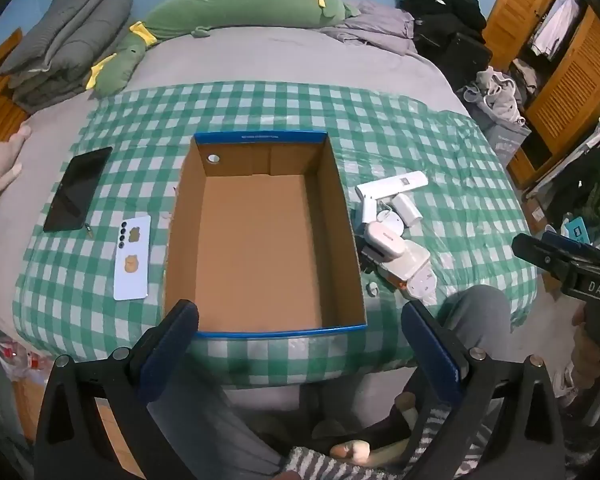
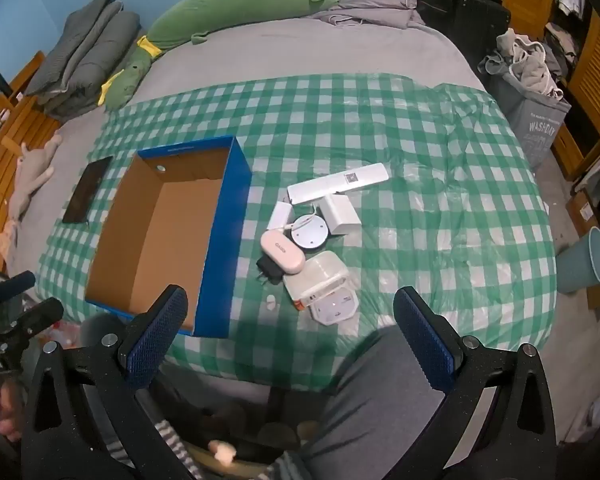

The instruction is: Flip cup upside down

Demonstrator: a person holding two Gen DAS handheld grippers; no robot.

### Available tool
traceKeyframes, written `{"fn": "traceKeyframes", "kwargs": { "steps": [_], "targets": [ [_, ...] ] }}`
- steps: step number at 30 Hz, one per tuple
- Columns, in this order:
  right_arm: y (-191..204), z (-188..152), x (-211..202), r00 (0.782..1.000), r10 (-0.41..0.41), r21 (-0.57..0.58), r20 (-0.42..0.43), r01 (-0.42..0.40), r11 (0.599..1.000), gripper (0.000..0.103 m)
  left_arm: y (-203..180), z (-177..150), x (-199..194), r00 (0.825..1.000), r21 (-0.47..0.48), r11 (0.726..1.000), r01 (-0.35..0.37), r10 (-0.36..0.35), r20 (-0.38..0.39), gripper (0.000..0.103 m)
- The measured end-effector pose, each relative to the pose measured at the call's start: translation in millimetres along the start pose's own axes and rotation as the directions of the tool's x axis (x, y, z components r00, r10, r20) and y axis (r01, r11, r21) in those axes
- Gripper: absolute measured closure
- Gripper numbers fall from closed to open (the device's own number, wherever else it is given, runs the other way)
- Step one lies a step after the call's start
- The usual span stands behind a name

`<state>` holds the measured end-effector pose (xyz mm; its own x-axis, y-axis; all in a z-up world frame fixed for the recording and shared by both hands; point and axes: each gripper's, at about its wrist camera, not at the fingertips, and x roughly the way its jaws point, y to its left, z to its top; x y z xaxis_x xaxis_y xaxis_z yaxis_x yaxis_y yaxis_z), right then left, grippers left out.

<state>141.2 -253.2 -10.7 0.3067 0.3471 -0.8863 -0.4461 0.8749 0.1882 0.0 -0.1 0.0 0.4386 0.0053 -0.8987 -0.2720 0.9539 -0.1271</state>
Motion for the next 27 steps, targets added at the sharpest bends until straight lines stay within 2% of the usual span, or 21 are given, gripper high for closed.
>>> {"fn": "traceKeyframes", "kwargs": {
  "steps": [27],
  "targets": [
    [-2.5,-4.9,-5.1,1.000,0.009,0.003,0.001,-0.009,1.000,0.001,1.2,-6.0,0.6,1.000,0.000,1.000,-0.018,0.018,-0.004,0.001]
  ]
}}
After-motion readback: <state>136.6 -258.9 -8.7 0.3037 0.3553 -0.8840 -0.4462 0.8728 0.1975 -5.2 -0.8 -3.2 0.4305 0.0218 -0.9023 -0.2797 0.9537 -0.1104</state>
